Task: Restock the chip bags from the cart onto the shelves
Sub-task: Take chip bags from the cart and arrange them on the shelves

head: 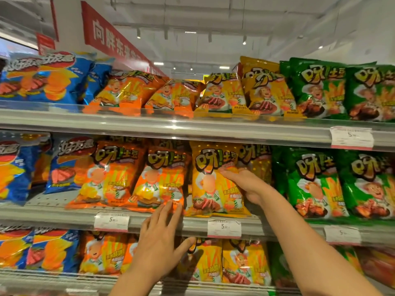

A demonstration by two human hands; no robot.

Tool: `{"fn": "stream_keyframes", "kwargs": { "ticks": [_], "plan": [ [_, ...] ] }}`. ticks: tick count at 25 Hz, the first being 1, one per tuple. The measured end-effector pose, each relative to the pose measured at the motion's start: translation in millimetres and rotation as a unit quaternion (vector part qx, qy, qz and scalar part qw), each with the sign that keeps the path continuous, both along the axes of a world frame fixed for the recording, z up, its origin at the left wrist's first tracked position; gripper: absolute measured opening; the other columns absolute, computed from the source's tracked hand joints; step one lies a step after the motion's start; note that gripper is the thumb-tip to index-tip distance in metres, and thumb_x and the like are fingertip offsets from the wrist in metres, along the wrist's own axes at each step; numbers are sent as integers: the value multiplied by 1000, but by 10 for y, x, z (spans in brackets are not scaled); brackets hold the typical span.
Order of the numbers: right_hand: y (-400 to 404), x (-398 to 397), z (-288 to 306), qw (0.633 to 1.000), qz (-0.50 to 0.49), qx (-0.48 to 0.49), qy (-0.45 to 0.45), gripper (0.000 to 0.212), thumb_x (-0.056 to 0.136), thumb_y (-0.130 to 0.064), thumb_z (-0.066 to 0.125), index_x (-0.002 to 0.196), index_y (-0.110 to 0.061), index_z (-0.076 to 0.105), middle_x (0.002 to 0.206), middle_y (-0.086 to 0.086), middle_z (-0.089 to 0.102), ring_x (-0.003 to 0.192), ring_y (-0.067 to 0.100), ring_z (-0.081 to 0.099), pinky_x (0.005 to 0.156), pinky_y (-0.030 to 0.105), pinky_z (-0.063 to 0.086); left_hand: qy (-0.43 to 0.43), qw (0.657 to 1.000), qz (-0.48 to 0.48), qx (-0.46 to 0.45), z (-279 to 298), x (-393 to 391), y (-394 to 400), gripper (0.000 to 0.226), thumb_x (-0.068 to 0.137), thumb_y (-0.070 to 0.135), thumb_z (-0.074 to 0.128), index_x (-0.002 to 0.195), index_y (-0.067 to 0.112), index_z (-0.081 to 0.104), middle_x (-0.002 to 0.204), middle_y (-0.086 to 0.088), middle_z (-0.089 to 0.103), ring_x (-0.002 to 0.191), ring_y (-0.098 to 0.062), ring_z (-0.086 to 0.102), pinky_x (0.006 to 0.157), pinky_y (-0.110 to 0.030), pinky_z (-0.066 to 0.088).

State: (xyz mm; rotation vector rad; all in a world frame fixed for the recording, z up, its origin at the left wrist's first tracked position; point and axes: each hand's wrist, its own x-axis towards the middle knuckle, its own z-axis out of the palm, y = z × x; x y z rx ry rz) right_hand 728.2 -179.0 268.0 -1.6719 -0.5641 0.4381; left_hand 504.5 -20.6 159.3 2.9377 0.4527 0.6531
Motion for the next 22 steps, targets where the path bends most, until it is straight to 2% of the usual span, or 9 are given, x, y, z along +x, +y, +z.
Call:
{"fn": "stream_keyframes", "kwargs": {
  "ticks": [2, 4, 5, 9, 12, 14, 16, 18, 22],
  "plan": [
    [48, -15, -38, 1000, -15, -7, 1, 45, 90, -37, 75, 120, -5, 66, 106, 14, 78, 97, 27, 76, 83, 40, 64, -14, 1000, 9, -6, -28, 33, 7, 102, 70, 91, -5, 156, 39, -17, 168, 7, -7, 154, -19, -4, 123, -43, 12],
    [152, -108, -108, 999, -30, 15, 5, 55, 91, -35, 75, 132, -2, 59, 115, 18, 74, 97, 28, 75, 79, 38, 64, -31, 999, 22, -20, -39, 67, -1, 102, 72, 93, -2, 157, 38, -15, 168, 5, -5, 154, -20, -1, 123, -44, 13],
    [185, -153, -141, 999, -33, 30, 9, 55, 92, -34, 74, 134, -3, 57, 116, 18, 74, 97, 28, 75, 77, 37, 64, -38, 999, 28, -26, -39, 81, -22, 102, 72, 93, -1, 158, 37, -13, 168, 4, -4, 154, -21, 1, 123, -44, 13],
    [197, -297, -138, 997, -61, 45, -7, 37, 91, -34, 75, 117, -10, 66, 124, 20, 71, 114, 35, 69, 96, 48, 58, -47, 998, 43, -27, 23, 47, -169, 118, 66, 95, -7, 161, 27, 10, 169, -7, 8, 155, -29, 8, 122, -47, 18],
    [-61, -472, -115, 981, -121, -43, -142, 75, 89, -55, 69, 145, -11, 46, 149, 17, 50, 138, 32, 48, 112, 45, 42, -102, 992, 37, -63, 92, 60, -510, 114, 78, 90, 12, 156, 8, 31, 158, -24, 32, 149, -42, 23, 118, -57, 27],
    [-443, -647, -243, 957, -142, 16, -253, 78, 91, -51, 68, 153, -16, 37, 153, 10, 43, 144, 26, 38, 116, 38, 35, -151, 987, 11, -51, 11, 126, -923, 90, 90, 71, 35, 153, 6, 36, 152, -23, 37, 146, -45, 28, 114, -60, 32],
    [-1059, -795, -639, 938, -132, 101, -304, 62, 93, -39, 68, 148, -21, 45, 143, 3, 51, 135, 17, 47, 111, 30, 40, -177, 981, -75, -37, -212, 324, -1517, 74, 92, 51, 47, 150, 7, 38, 148, -19, 37, 142, -43, 33, 113, -56, 34],
    [-1791, -929, -1264, 938, -131, 111, -300, 49, 94, -31, 65, 141, -23, 52, 136, 0, 55, 130, 14, 52, 108, 31, 45, -154, 970, -176, -62, -527, 571, -2190, 69, 90, 38, 53, 148, 3, 40, 147, -19, 38, 139, -40, 37, 115, -48, 32],
    [-3532, -926, -2748, 960, -254, 35, -112, 38, 97, -31, 63, 135, -33, 57, 132, -20, 56, 125, 6, 56, 103, 26, 48, -6, 956, -268, -117, -1317, 1224, -3640, 63, 92, 37, 51, 149, 11, 42, 151, -15, 38, 140, -34, 36, 113, -44, 35]
  ]
}}
